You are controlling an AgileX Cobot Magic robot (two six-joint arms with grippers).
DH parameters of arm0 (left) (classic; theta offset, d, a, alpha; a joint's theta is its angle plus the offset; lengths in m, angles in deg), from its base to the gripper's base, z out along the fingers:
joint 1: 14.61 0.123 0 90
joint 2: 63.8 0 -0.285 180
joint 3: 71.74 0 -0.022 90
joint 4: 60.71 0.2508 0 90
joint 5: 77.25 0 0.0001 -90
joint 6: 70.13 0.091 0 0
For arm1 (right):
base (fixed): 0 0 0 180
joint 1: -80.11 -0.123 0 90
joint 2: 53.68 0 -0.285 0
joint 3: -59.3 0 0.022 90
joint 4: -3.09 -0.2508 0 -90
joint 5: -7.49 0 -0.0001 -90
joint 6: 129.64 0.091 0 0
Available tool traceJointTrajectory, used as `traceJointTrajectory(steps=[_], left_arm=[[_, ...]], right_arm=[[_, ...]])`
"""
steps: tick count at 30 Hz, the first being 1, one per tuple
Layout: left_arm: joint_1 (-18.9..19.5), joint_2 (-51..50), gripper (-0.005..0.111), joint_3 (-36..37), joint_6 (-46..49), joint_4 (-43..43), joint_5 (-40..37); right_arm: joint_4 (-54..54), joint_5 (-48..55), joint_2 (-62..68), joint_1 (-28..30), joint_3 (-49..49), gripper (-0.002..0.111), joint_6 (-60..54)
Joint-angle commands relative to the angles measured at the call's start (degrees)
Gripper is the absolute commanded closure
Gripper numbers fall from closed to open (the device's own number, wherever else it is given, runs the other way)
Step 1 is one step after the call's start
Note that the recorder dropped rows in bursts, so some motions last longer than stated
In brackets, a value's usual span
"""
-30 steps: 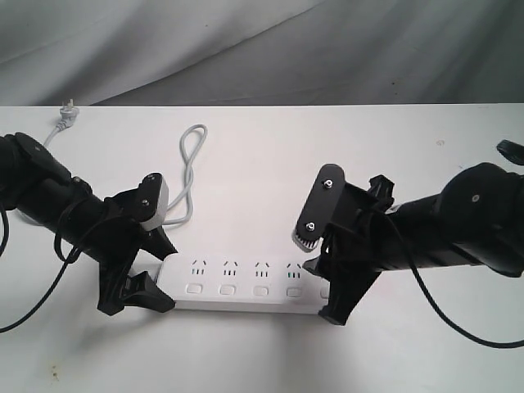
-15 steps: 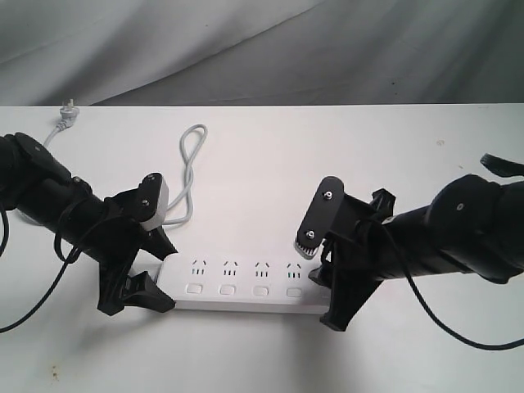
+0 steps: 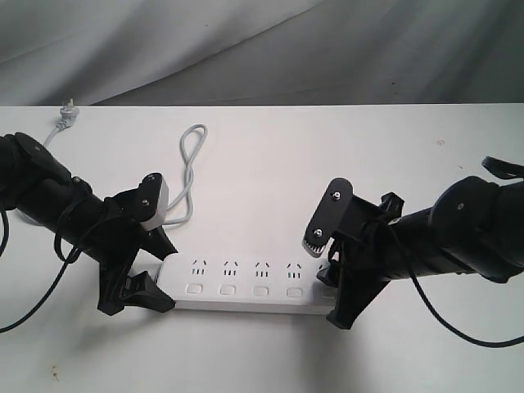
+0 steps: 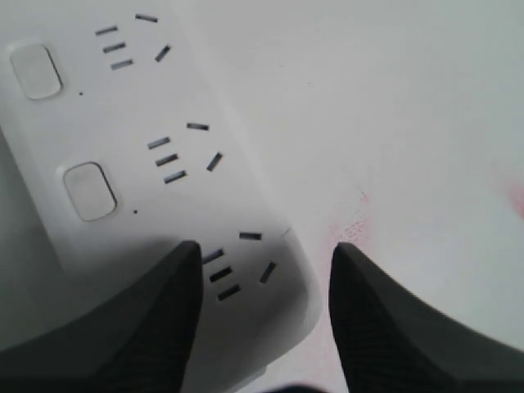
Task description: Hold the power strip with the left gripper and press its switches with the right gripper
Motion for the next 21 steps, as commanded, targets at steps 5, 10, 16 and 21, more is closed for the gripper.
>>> traceJointTrajectory(steps=[5,10,16,21], left_arm=[[0.1,0.1,0.057,-0.2,-0.1,-0.2,-0.8],[0.1,0.1,0.057,-0.2,-0.1,-0.2,-0.8],[0.1,0.1,0.057,-0.2,-0.1,-0.2,-0.8],[0.1,0.1,0.057,-0.2,-0.1,-0.2,-0.8]], right_arm=[[-0.4,0.8,0.8,-0.1,0.3,0.062,-0.2],[-0.4,0.7,-0.6,-0.7,0.3,0.062,-0.2],[-0.4,1.6,-2.3,-0.7,0.3,0.062,-0.2],[-0.4,2.2,-1.9,-0.7,0.3,0.062,-0.2]])
